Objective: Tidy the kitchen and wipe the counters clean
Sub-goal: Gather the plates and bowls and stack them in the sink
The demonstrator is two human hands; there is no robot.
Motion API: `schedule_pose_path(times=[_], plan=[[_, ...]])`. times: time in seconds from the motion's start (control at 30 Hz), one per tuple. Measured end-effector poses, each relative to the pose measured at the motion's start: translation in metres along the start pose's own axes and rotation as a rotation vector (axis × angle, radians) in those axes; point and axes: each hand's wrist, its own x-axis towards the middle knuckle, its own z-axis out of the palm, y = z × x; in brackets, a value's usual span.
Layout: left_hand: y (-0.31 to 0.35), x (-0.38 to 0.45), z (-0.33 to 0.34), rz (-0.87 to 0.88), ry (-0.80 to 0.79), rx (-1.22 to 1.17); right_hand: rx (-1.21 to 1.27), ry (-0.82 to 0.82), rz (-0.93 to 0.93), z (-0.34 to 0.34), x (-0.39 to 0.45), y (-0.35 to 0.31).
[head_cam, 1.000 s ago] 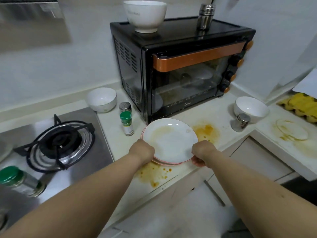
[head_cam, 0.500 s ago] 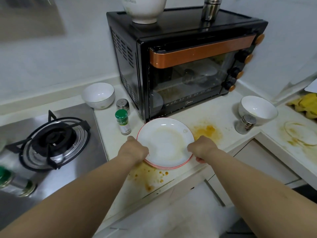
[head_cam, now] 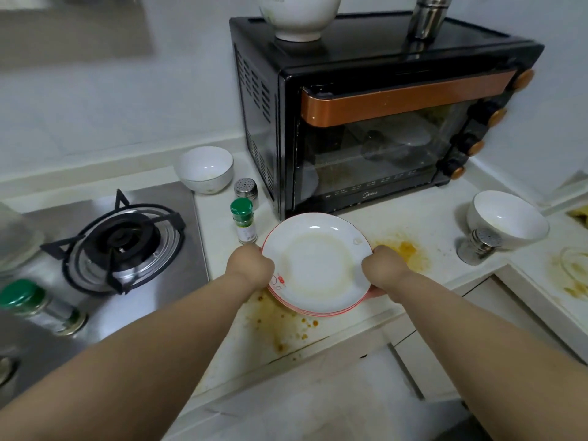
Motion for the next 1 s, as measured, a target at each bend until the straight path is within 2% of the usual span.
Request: schedule_pose_path(times=[0.23, 0.37, 0.5, 0.63, 0.8, 0.9, 1.0], plan=[[-0.021, -0.046, -0.036, -0.075, 0.073, -0.143, -0.151, -0.148, -0.079, -0.004, -0.037, -0.036], [-0.056, -0.075, -0.063, -0.120, 0.129, -0.112, -0.215, -0.278, -0.089, 0.016, -0.071, -0.054], [-0.105, -0.098, -0.099, -0.172, 0.160, -0.197, -0.448, -0.399, -0.214, 0.054, -0.111, -0.078], [-0.164, -0.139, -0.147, -0.212, 0.239, -0.263, -0.584, -0.461, -0.310, 0.104, -0.164, -0.105], [-0.245, -0.208, -0.214, -0.263, 0.334, -0.374, -0.618, -0.579, -0.340, 0.182, -0.246, -0.128], [-0.312, -0.255, -0.263, -0.298, 0.396, -0.425, -0.659, -0.622, -0.384, 0.249, -0.311, -0.136], [-0.380, -0.292, -0.309, -0.340, 0.462, -0.374, -0.650, -0.694, -0.408, 0.315, -0.371, -0.142]])
